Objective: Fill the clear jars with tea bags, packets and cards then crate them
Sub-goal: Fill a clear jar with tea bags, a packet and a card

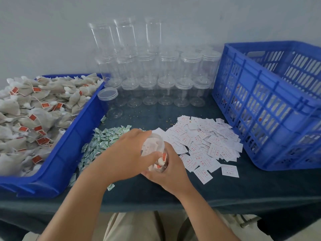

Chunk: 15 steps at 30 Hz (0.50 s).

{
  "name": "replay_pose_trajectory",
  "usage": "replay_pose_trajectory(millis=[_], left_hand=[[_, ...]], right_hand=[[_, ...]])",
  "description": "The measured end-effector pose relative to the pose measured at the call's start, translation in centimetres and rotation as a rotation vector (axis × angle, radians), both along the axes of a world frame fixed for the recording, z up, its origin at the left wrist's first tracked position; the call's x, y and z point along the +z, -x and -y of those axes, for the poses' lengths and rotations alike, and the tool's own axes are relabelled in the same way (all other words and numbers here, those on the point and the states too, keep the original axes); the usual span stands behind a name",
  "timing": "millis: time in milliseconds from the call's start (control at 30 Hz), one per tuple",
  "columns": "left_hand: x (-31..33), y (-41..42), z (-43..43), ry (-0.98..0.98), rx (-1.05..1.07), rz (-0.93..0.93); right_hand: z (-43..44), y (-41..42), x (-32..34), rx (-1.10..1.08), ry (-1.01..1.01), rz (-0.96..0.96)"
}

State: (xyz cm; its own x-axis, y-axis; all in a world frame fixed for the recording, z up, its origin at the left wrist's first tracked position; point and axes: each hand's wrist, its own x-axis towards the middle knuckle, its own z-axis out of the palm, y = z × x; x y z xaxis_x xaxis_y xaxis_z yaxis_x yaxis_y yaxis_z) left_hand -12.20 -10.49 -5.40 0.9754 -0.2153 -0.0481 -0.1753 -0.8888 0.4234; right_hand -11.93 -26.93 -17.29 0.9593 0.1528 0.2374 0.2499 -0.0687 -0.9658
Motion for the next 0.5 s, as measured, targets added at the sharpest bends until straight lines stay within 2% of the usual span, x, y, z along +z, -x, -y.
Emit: replay_pose_trajectory(millis=[100,167,200,233,300,433,500], left_hand=[[-0.8,0.9,2.4,0.099,0.117,-0.021],[-1.4,1.2,4.6,0.097,0.171,0.070],[-1.8,1.2,5.3,0.056,0.189,0.157],[-1.9,1.1,5.8,0.036,0.194,0.251],[-1.9,0.8,5.4,0.095,0.100,0.352],[-1.2,-0.4,2.1,0.339,-0.280,0.294],[-1.0,-0.8,1.0,0.388,-0.253,0.229]], right_hand=[[-0.1,-0.3,-0.6,0.007,0.145,0.042],[-0.3,-0.4,-0.6,0.021,0.408,0.090],[-0.3,-0.4,-0.8,0.022,0.456,0.105],[-0.1,-0.4,-0.7,0.015,0.433,0.111],[0.4,-0.4,-0.8,0.014,0.246,0.078],[0.9,-0.4,-0.7,0.078,0.057,-0.044],[0.7,-0.2,-0.5,0.057,0.012,-0.081]])
